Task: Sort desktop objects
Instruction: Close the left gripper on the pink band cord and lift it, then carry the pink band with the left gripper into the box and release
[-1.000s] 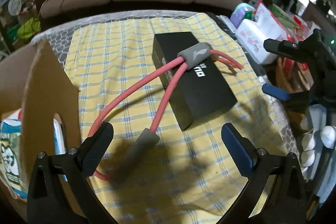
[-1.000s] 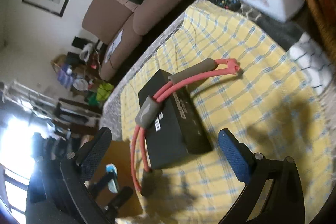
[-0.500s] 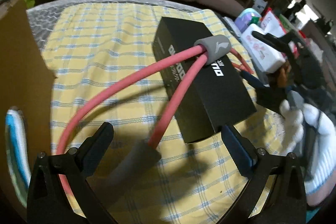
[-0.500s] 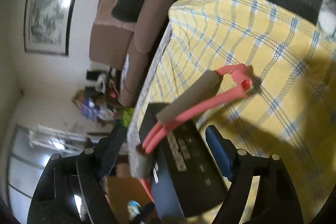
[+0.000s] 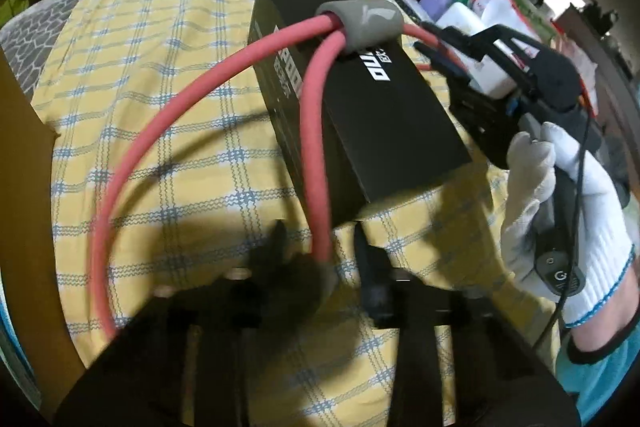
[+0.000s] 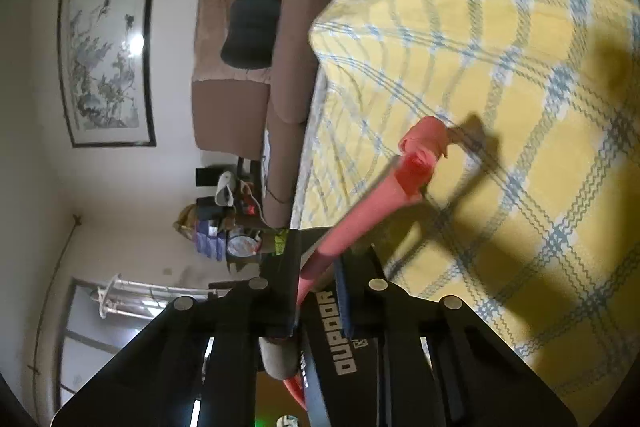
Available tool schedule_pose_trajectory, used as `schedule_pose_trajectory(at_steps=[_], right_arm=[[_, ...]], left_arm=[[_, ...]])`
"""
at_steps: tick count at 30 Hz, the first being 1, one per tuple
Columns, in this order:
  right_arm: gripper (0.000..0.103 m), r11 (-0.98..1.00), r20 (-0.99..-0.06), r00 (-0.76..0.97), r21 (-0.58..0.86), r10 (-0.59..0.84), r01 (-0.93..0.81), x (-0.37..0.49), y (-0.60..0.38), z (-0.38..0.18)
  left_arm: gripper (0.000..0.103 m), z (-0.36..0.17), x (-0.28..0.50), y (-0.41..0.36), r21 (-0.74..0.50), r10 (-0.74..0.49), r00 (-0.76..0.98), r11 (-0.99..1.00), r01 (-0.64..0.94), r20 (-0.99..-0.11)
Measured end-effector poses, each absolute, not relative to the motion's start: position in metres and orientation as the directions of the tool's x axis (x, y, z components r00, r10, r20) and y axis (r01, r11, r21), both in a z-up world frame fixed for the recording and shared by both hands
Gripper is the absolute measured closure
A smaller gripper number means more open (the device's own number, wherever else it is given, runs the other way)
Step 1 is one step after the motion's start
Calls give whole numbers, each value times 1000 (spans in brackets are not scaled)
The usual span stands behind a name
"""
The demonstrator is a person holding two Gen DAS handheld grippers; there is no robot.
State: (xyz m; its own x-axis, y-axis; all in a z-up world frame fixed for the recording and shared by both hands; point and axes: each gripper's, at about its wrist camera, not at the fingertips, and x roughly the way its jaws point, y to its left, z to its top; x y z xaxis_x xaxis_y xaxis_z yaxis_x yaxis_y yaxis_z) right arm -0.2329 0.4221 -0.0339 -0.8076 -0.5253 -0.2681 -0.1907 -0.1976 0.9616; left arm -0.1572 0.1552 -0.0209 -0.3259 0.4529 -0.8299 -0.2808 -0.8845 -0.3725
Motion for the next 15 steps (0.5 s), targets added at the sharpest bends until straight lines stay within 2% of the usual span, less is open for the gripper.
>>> schedule_pose_trajectory(at_steps=[6,15], right_arm=[[89,-260,-223,-828,961,-515,-97,-224,421,2],[90,-357,-176,-830,933,-529,30,-204,404,75]], left_arm=[[81,-13,-151,146,-385,458,-355,-886,-259,-815],[82,26,-124,133,-416,493,-395,-869,-268,-775]])
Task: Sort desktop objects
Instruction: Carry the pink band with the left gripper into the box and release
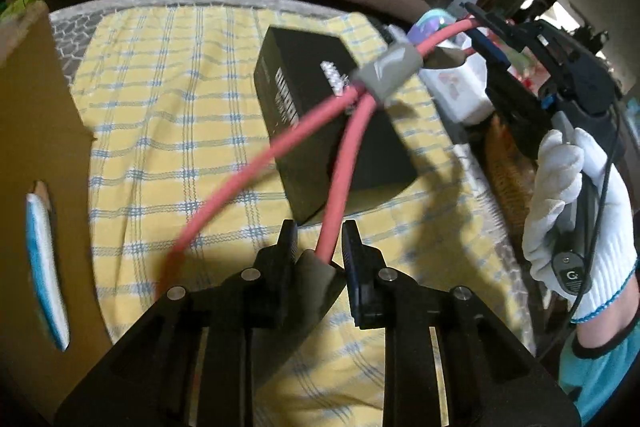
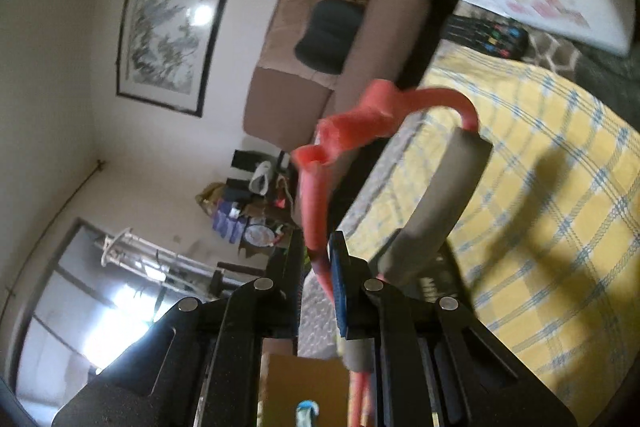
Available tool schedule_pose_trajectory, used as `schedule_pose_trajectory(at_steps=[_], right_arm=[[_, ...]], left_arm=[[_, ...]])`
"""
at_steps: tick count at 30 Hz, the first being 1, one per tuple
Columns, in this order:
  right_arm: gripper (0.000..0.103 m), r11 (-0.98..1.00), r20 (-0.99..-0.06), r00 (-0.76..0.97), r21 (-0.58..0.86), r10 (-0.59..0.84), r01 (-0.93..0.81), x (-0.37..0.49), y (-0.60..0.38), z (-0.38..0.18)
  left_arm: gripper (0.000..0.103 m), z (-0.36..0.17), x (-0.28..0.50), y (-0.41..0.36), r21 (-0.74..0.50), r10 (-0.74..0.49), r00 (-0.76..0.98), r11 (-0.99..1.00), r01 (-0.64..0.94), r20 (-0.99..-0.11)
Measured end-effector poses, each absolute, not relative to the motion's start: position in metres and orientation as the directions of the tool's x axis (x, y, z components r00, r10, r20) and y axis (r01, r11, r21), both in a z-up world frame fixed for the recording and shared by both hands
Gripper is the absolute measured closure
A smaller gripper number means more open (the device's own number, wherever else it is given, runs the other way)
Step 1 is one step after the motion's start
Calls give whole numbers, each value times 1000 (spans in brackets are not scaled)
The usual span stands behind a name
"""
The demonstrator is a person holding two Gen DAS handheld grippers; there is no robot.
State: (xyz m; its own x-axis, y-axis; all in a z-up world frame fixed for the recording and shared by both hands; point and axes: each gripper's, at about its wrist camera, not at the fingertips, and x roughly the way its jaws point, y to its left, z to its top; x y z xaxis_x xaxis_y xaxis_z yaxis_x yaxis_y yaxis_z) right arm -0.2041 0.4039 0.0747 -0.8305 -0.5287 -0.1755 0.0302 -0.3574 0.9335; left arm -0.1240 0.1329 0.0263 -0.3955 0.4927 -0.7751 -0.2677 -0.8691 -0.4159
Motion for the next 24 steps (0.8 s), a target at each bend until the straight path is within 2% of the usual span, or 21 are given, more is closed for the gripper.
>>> schedule_pose_trajectory(at_steps=[12,17,24], right_arm=[[89,-475,-162,-826,868,-541,141,-154,366,202],[89,-527,-164,-822,830,-545,184,-131,333,253],[89,-561,-175,-798,794,-577,232,-113,272,294]], left_arm=[[82,121,-82,103,-459,549,-457,-836,-301,-700],[82,160,-67,63,-482,558,-499,-828,-286,-663],[83,197,-52,-13,-502,540,-555,-832,-236,-633]])
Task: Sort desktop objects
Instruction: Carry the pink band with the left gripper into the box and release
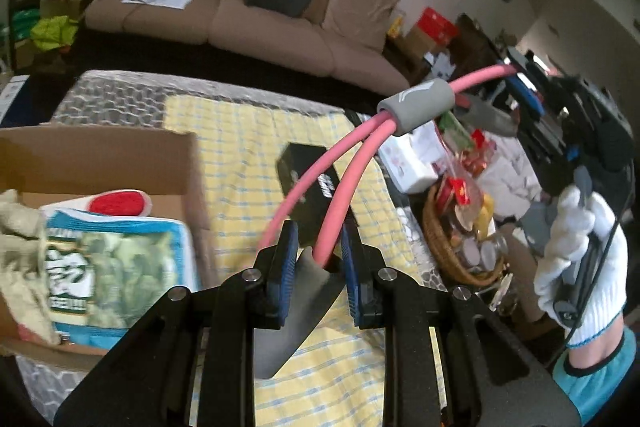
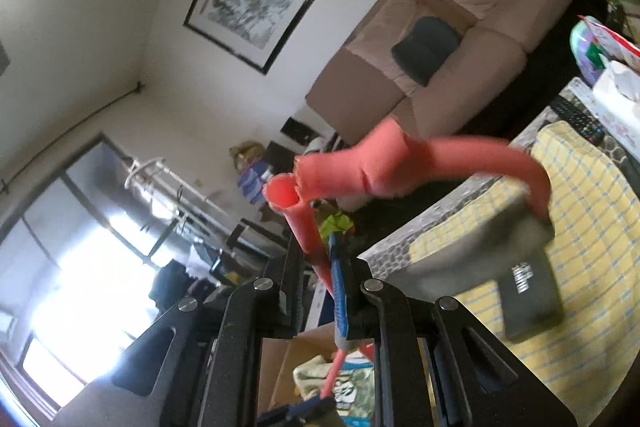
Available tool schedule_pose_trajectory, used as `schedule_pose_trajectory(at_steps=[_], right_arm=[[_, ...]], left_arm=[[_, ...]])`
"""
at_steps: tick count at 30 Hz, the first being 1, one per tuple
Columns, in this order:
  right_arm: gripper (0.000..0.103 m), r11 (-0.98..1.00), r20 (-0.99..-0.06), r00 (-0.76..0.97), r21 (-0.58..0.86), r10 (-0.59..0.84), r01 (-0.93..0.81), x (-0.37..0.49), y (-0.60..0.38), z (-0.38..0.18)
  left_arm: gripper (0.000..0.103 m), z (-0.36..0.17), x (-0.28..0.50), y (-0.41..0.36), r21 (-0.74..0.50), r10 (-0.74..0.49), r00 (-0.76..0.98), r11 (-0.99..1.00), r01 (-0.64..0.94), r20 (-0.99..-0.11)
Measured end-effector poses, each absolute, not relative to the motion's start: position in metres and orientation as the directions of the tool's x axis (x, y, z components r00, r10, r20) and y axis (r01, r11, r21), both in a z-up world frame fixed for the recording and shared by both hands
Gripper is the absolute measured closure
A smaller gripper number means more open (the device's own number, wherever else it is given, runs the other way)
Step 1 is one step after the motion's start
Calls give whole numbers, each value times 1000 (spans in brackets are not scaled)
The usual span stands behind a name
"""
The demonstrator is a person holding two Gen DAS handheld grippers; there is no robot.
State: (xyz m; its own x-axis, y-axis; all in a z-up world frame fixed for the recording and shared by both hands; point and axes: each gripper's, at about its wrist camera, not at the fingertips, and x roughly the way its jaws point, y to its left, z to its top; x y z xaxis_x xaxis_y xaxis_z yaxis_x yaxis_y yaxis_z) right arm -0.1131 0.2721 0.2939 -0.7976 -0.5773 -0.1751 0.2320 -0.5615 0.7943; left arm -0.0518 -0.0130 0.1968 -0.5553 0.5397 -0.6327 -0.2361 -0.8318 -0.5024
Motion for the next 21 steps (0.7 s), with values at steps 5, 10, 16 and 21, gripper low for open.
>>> schedule_pose_trajectory(at_steps=[5,10,16,21], right_arm=[[89,-548,-165,-767,790,-620,274,-114,214,307],[89,-543,-168,-740,784,-651,300,-122,145,319],[89,-552,-184,-690,752,-700,360,-130,62,335],[89,-550,-211,-651,747,-729,374,-139,6,323]], left_arm=[[95,203,-41,-68,-503,511,-573,-843,-188,-641],[95,204,-31,-122,-526,506,-584,-837,-153,-635],[95,194,-26,-182,-557,497,-608,-824,-107,-619],[95,177,-32,-228,-561,471,-617,-826,-58,-630]])
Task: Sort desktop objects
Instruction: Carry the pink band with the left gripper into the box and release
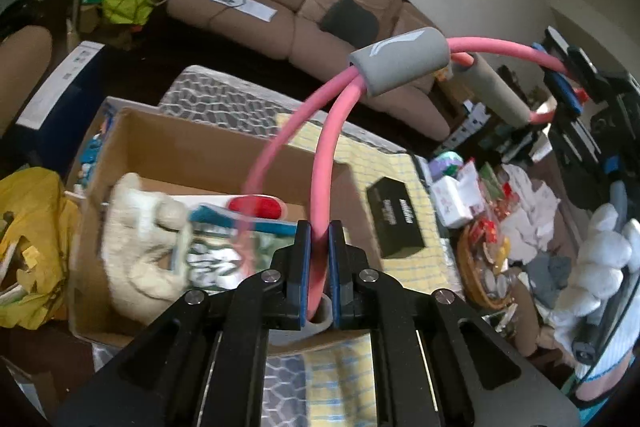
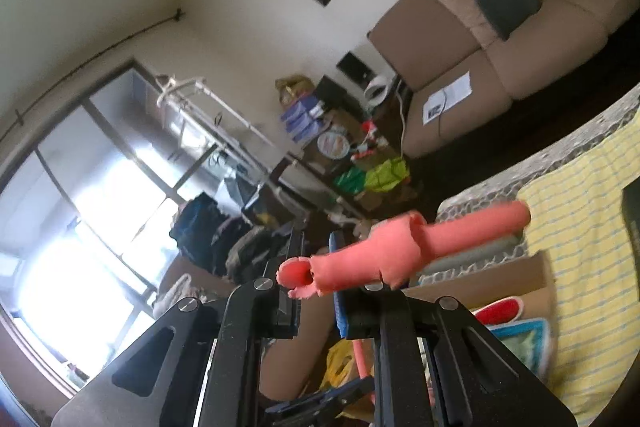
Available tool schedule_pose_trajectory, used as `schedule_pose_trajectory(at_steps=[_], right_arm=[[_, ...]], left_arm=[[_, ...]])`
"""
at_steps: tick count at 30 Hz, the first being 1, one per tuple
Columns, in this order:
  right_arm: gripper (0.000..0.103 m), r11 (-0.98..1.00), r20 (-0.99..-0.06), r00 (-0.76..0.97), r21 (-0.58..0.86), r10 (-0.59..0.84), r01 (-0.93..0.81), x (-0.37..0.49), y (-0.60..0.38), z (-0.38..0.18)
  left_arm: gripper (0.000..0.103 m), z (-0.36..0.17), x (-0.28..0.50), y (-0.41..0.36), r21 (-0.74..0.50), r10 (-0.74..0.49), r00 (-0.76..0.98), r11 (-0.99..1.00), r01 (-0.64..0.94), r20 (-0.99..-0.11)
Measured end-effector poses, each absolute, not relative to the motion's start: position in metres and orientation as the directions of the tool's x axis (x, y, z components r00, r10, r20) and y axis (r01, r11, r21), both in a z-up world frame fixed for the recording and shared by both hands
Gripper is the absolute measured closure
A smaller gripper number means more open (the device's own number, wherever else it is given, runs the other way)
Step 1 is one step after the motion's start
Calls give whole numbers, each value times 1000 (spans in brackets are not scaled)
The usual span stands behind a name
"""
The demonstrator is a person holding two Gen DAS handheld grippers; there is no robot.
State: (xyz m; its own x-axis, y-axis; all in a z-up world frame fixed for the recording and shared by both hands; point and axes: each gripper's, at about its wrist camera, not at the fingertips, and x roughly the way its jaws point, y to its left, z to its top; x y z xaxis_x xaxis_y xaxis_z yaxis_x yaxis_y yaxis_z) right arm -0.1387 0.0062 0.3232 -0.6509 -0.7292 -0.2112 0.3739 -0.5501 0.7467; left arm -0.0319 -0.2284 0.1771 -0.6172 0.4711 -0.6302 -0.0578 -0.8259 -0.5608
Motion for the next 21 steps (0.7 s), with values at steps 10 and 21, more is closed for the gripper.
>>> schedule_pose_trajectory(at_steps=[10,21], right_arm=[[90,-540,-294,-596,791,-747,287,-172,-38,231],[89,-583,-430,-564,804,-705,116,-190,-33,124]], left_arm=[[95,146,-43,-292,-529,405,-622,-849,17,-670],[95,102,-60,-279,-464,380,-529,-885,30,-759]])
